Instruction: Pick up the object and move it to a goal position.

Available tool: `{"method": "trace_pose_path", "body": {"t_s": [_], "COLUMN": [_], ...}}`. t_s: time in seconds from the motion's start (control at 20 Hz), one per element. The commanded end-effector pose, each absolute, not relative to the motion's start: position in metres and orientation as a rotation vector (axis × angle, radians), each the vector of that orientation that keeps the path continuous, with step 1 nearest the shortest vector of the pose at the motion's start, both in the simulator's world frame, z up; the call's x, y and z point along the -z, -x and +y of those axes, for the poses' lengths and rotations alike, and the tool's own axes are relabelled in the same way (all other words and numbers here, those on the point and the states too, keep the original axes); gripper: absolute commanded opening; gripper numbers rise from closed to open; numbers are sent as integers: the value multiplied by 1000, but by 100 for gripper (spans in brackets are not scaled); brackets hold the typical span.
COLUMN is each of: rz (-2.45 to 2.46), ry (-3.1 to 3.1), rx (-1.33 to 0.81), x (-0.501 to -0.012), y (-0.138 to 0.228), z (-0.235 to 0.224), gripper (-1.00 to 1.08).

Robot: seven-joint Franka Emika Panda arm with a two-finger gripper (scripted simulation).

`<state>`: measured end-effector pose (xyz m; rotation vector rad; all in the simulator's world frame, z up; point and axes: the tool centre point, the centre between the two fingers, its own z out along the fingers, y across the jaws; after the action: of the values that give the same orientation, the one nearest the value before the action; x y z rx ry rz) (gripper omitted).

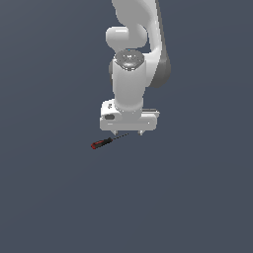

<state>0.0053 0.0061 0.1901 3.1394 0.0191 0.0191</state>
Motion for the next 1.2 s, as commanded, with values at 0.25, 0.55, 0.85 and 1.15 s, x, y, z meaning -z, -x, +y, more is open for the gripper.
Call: {"method": "trace_pose_path", "body": {"t_s": [0.25, 0.55, 0.85, 1.15], "rz": [-4, -15, -64, -209], "ry": [-3154, -3169, -3169, -3166], "rx": [-16, -13, -11, -7], "x": [-194, -199, -194, -181], "y": [-3, -2, -1, 4], "z": [6, 7, 5, -2], "gripper": [100, 100, 100, 100]}}
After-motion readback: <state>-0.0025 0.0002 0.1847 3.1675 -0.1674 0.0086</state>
